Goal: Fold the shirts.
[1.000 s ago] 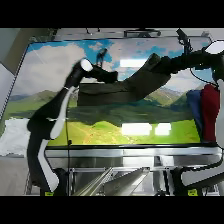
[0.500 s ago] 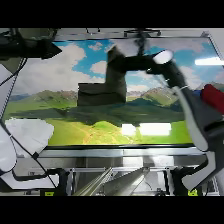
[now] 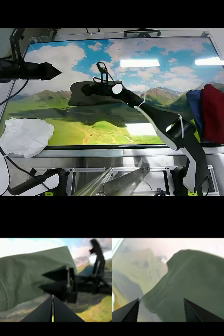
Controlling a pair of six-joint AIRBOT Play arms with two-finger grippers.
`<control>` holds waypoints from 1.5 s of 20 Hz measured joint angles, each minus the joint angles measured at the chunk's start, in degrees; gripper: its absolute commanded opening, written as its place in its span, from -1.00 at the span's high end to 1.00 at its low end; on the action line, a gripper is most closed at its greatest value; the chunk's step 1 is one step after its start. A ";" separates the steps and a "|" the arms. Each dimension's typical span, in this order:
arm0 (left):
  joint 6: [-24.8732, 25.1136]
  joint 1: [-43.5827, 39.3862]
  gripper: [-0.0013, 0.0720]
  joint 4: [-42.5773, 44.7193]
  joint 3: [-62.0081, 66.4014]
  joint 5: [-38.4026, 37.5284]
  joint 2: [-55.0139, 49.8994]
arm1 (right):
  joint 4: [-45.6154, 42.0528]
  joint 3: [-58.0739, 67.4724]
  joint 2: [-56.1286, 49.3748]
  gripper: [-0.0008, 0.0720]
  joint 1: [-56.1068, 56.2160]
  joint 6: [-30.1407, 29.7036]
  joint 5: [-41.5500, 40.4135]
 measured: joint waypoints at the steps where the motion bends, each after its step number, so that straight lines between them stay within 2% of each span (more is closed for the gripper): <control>1: 0.20 0.04 0.89 -0.02 -1.14 0.44 0.48 | -1.68 0.02 1.07 -0.67 -1.95 0.15 2.25; 4: 0.39 0.04 0.89 -0.02 -3.39 0.79 1.64 | -8.92 0.02 3.82 -0.70 -9.51 6.14 11.15; 5: 0.42 0.04 0.89 -0.04 -3.80 0.79 1.92 | -11.54 0.04 4.28 -0.88 -12.50 9.31 14.27; 6: 0.42 0.04 0.89 -0.09 -4.07 0.81 2.12 | -13.92 0.04 4.33 -0.91 -15.32 12.33 17.55; 9: 0.44 0.04 0.89 -0.09 -4.52 0.85 2.45 | -17.66 0.02 2.38 -0.91 -20.90 18.58 26.16; 12: 0.46 0.04 0.89 -0.09 -4.66 0.96 2.58 | -18.69 0.00 -0.98 -0.91 -23.19 22.64 30.16; 16: 0.57 0.04 0.89 -0.07 -4.72 1.01 2.60 | -15.96 0.11 -4.92 -0.91 -22.82 24.13 30.93; 17: 0.61 0.04 0.89 -0.09 -4.72 1.01 2.60 | -14.49 0.17 -5.64 -0.85 -22.18 24.09 30.69; 18: 0.61 0.04 0.89 -0.09 -4.72 1.05 2.60 | -13.99 0.20 -6.16 -0.57 -21.40 23.87 30.27; 19: 0.59 0.04 0.89 -0.09 -4.74 1.07 2.60 | -13.49 0.17 -6.62 -0.39 -20.46 23.65 29.81; 20: 0.59 0.04 0.89 -0.09 -4.72 1.18 2.60 | -12.48 0.13 -7.02 -0.36 -19.52 23.30 28.94; 21: 0.59 0.04 0.89 -0.09 -4.74 1.27 2.60 | -11.80 0.20 -7.21 0.10 -18.69 22.64 28.26; 22: 0.59 0.04 0.89 -0.09 -4.74 1.27 2.60 | -10.78 0.31 -7.48 0.69 -17.79 22.05 27.80; 23: 0.59 0.04 0.89 -0.09 -4.74 1.27 2.62 | -10.10 0.55 -7.80 0.91 -17.14 21.77 27.89; 26: 0.55 0.04 0.89 -0.09 -4.74 1.03 2.62 | -6.38 3.56 -6.97 0.92 -16.31 20.90 28.50; 30: 0.39 0.04 0.89 -0.09 -4.74 0.02 2.60 | -7.04 7.15 -0.81 0.92 -18.58 22.77 28.46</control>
